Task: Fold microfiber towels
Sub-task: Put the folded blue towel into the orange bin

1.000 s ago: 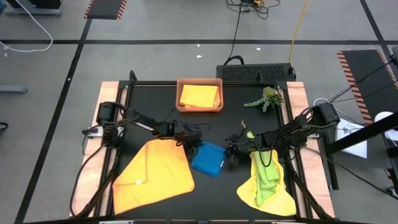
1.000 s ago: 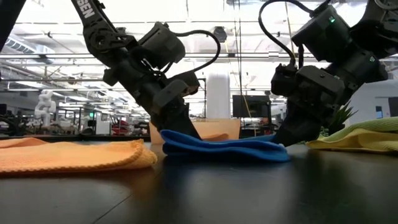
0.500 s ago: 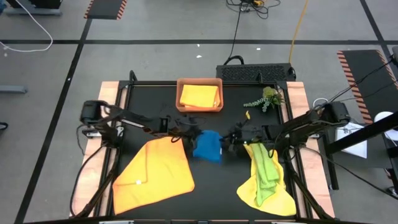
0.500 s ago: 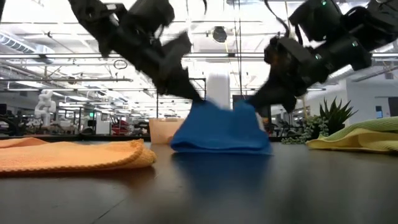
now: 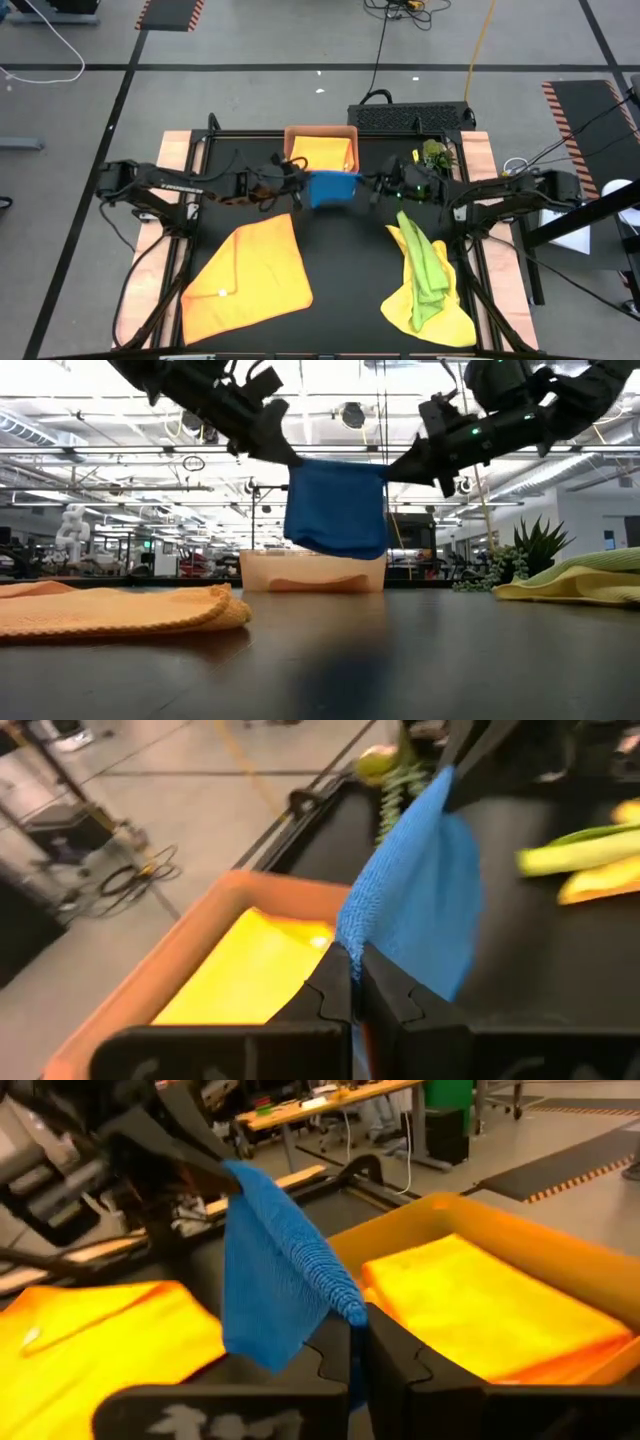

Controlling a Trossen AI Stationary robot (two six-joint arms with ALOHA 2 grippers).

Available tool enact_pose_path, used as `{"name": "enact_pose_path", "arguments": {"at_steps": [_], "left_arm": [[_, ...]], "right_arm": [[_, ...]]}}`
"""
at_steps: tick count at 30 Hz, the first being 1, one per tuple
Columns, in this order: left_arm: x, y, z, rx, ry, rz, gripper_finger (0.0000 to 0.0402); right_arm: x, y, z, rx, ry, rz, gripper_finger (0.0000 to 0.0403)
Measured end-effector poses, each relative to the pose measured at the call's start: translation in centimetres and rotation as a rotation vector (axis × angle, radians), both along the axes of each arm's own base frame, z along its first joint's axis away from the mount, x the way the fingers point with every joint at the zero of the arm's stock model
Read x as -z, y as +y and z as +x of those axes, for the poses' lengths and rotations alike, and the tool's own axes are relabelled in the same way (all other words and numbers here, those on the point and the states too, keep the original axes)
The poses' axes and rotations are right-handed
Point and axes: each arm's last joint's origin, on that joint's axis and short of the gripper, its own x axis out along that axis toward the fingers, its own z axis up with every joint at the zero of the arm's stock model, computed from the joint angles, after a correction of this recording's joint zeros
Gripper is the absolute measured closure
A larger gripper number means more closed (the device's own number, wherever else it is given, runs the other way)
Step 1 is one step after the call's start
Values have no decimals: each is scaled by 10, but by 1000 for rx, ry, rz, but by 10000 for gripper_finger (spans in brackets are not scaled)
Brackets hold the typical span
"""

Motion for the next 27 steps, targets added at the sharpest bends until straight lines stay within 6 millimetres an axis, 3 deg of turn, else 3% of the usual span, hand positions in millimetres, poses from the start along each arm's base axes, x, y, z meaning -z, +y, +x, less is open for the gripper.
{"name": "enact_pose_path", "arguments": {"at_steps": [10,18,27], "left_arm": [[6,66,-16,-140,41,-27,399],[10,120,-40,-182,33,-90,399],[58,172,-47,-192,73,-199,398]], "right_arm": [[-8,-66,25,34,4,48,403],[4,-117,48,85,70,78,403],[39,-159,61,101,147,147,403]]}}
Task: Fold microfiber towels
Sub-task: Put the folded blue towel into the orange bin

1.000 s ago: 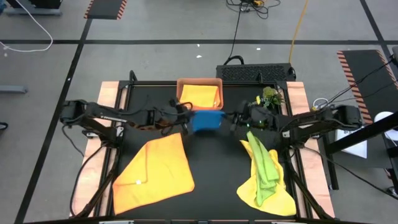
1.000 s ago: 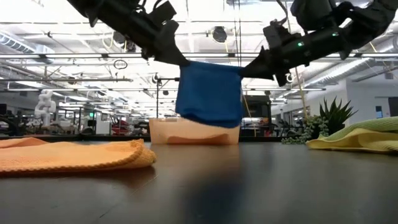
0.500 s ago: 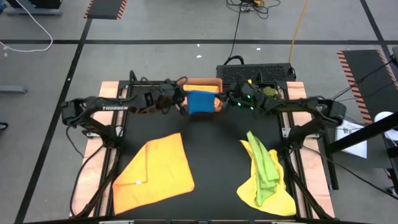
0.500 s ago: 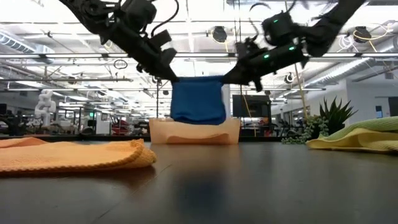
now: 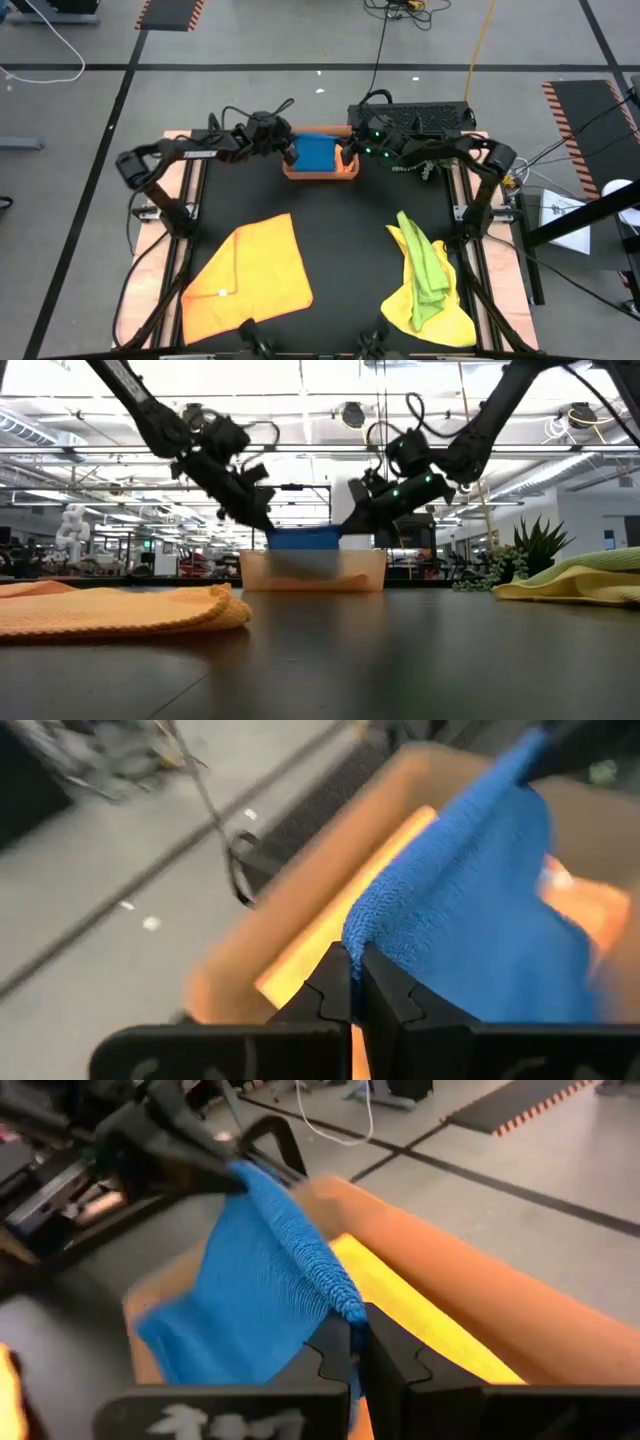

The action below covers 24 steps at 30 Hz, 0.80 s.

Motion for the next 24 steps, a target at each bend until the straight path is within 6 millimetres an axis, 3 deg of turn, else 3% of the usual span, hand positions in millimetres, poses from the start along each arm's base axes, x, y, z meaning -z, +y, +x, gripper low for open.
{"name": "enact_pose_path", "arguments": {"at_steps": [4,9,16,20,24], "left_arm": [[20,13,2,22,-20,-32,387],[32,18,0,-33,27,-11,331],[17,14,-3,-45,29,12,251],[-9,1,-6,-1,-29,2,225],[-37,-21,-11,86,-64,-12,224]], "right_arm": [[10,-5,-1,-6,44,-12,396],[11,-6,-4,-8,88,-63,351],[4,-4,-3,-49,91,-126,262],[-23,-1,-6,-63,46,-220,233],[-51,7,-12,-69,-2,-265,224]]}}
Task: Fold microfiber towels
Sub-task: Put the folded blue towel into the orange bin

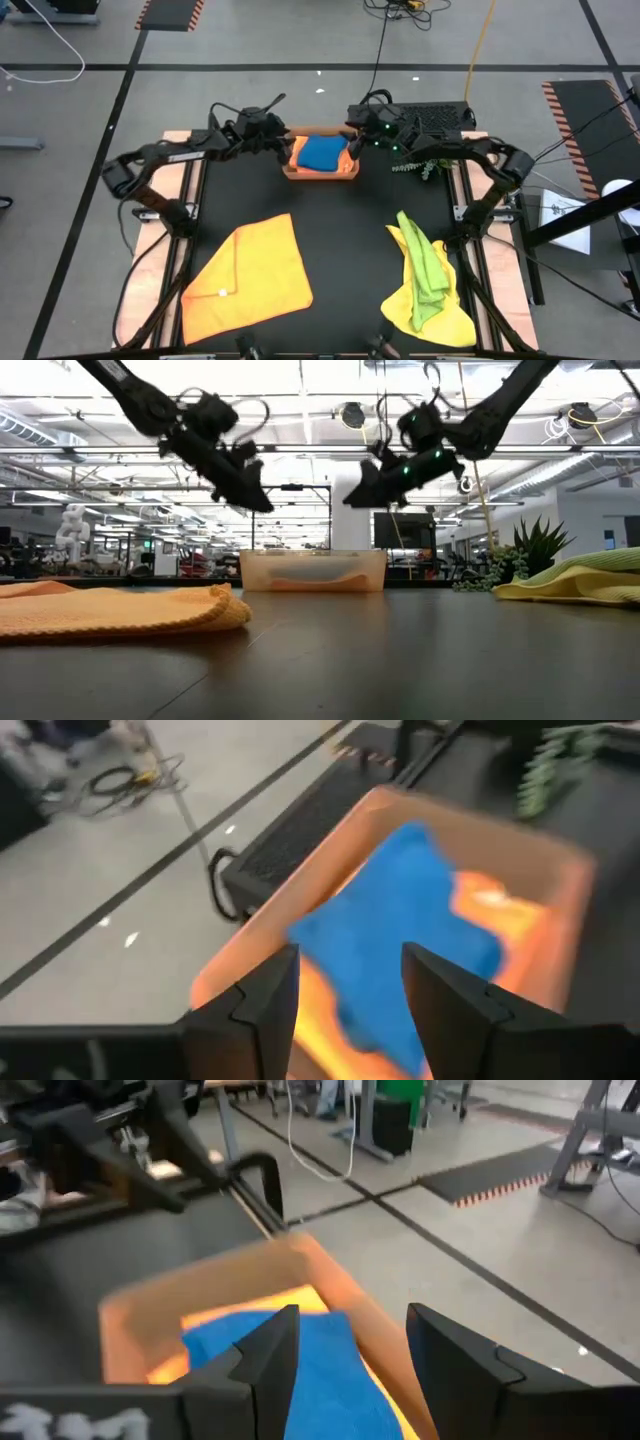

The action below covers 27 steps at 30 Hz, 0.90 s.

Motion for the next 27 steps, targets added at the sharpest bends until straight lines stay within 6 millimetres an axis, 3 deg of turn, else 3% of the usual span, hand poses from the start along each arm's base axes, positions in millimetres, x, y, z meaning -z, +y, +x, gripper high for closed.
{"name": "enact_pose_path", "arguments": {"at_steps": [4,10,17,23,27], "left_arm": [[-11,-26,4,77,17,-12,240],[-6,-43,22,121,59,77,269],[2,-37,31,111,31,104,287],[-10,-37,34,135,-79,135,300],[-13,-38,35,162,-118,123,304]], "right_arm": [[-11,16,2,-46,-20,-30,223],[-1,29,15,-113,15,-79,224],[19,9,37,-112,126,-26,249],[35,-9,62,-131,262,29,278],[59,-19,70,-127,341,95,302]]}}
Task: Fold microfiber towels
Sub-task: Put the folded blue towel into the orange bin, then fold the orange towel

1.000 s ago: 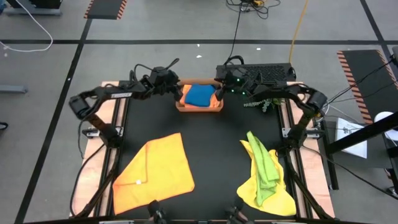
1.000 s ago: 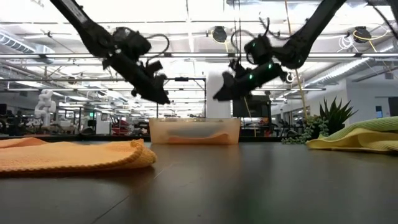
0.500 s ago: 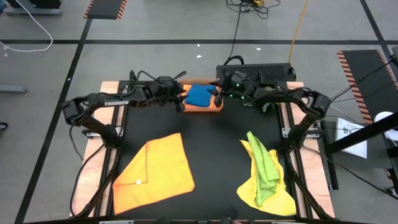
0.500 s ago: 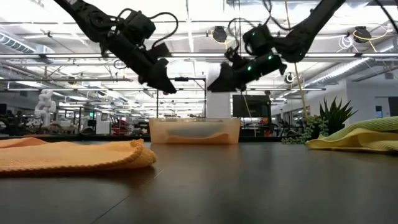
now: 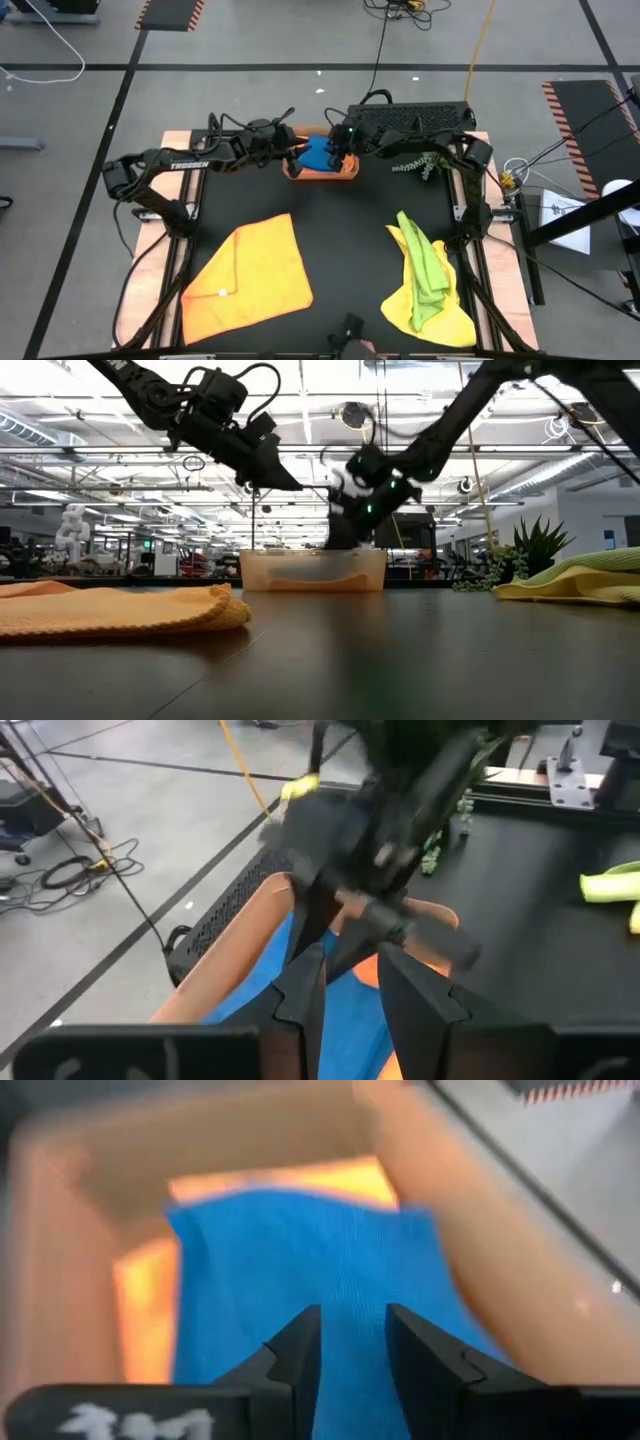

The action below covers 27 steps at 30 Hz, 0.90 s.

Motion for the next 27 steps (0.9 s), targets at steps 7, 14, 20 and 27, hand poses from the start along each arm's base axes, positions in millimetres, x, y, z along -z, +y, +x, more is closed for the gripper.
{"name": "enact_pose_path", "arguments": {"at_steps": [7,14,20,27], "left_arm": [[2,-6,4,25,8,-5,305],[-2,-14,2,43,28,-16,305],[-22,-34,-15,69,56,-50,305],[-36,-84,-23,160,109,-61,305]], "right_arm": [[26,-10,-3,42,78,101,330],[-14,-3,-10,40,31,60,332],[-68,23,-20,-10,-59,-10,332],[-77,92,-35,-242,-324,-32,332]]}}
